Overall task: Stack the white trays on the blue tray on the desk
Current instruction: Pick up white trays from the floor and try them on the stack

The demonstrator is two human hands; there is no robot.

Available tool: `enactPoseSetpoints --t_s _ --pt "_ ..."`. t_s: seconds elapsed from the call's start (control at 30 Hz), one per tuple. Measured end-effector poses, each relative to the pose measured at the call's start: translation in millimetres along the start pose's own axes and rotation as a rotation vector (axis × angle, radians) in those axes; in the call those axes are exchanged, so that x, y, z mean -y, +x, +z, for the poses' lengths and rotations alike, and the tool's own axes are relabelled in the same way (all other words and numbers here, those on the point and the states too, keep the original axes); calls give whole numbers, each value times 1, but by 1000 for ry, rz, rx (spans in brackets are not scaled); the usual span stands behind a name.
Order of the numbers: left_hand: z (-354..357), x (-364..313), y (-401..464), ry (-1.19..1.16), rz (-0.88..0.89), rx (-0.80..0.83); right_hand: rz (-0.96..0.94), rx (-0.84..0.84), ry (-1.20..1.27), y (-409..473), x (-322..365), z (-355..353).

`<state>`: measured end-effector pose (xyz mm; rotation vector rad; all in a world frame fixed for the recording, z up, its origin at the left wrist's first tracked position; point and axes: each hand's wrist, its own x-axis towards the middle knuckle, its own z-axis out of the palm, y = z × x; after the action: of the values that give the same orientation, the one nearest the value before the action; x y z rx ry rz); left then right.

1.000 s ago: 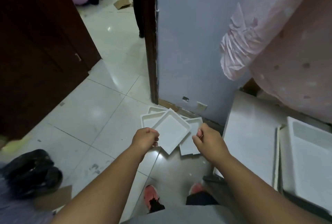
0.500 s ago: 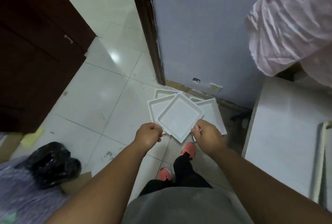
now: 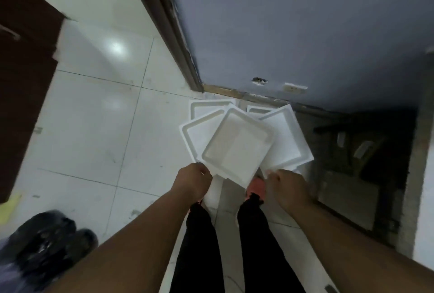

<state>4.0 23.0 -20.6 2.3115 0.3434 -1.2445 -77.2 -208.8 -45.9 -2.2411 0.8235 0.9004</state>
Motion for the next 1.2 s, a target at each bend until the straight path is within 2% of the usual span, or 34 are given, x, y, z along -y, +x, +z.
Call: enactPoseSetpoints --t_s 0.1,0.23,0.4,0.57,0.63,0.73,0.93,1.2 --pt "14 9 65 137 32 61 78 -64 68 49 -5 37" --pt "31 21 141 292 71 22 139 -63 188 111 -8 81" --pt "74 49 234 319 66 -82 275 -175 279 196 -29 142" --pt "98 70 311 281 41 -194 435 -430 381 249 -57 178" --pt "107 75 332 271 60 -195 471 -461 373 261 -68 186" --pt "111 78 338 259 120 -198 445 -389 300 266 -75 188" --pt "92 68 311 237 73 -217 384 -390 287 245 -63 169" --pt "-9 34 182 291 159 -205 262 -369 379 120 9 59"
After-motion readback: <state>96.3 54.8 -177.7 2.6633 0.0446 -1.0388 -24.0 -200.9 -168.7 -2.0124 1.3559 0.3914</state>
